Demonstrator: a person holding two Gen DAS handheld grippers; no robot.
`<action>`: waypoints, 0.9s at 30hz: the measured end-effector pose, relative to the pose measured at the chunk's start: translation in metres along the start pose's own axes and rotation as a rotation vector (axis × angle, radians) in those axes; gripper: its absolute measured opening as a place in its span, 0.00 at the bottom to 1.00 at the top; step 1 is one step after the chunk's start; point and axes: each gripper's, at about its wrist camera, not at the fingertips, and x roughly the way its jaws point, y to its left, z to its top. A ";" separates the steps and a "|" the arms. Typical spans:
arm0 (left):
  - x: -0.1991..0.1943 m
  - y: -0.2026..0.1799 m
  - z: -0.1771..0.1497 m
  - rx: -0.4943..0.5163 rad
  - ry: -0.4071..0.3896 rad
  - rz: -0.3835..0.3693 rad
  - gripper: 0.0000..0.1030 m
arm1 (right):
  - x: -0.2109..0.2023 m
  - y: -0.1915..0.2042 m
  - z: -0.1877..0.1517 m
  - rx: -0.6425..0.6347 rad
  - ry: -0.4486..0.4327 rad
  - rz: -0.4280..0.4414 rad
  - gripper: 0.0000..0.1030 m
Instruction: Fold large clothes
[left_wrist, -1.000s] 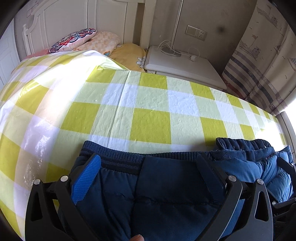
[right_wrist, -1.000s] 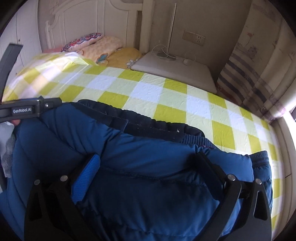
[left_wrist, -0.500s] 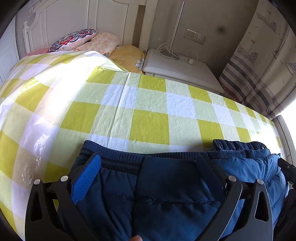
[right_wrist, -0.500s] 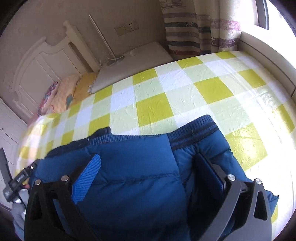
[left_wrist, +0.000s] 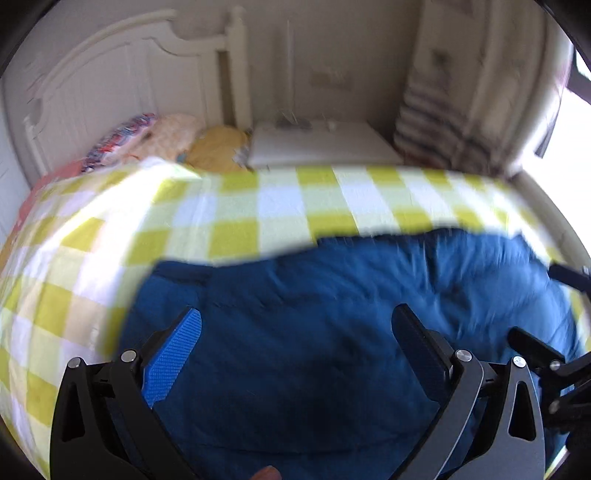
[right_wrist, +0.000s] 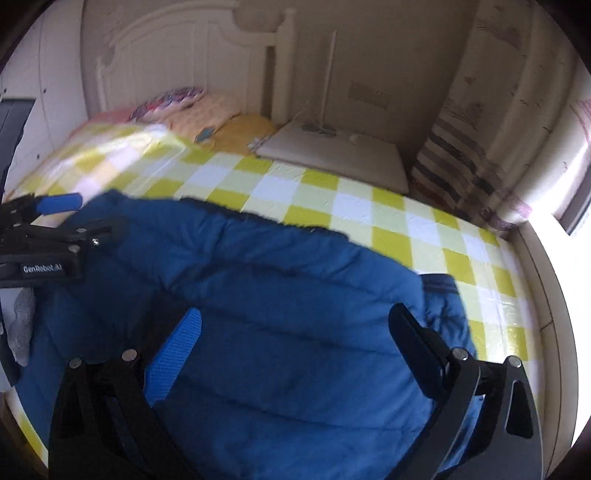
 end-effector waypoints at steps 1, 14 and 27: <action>0.016 -0.005 -0.011 0.014 0.041 0.011 0.96 | 0.016 0.005 -0.008 -0.004 0.035 0.009 0.98; 0.013 0.001 -0.024 -0.023 -0.028 -0.009 0.96 | -0.009 -0.069 -0.038 0.360 -0.085 -0.154 0.97; 0.015 0.003 -0.023 -0.029 -0.033 -0.017 0.96 | -0.044 -0.077 -0.060 0.406 -0.171 -0.116 0.98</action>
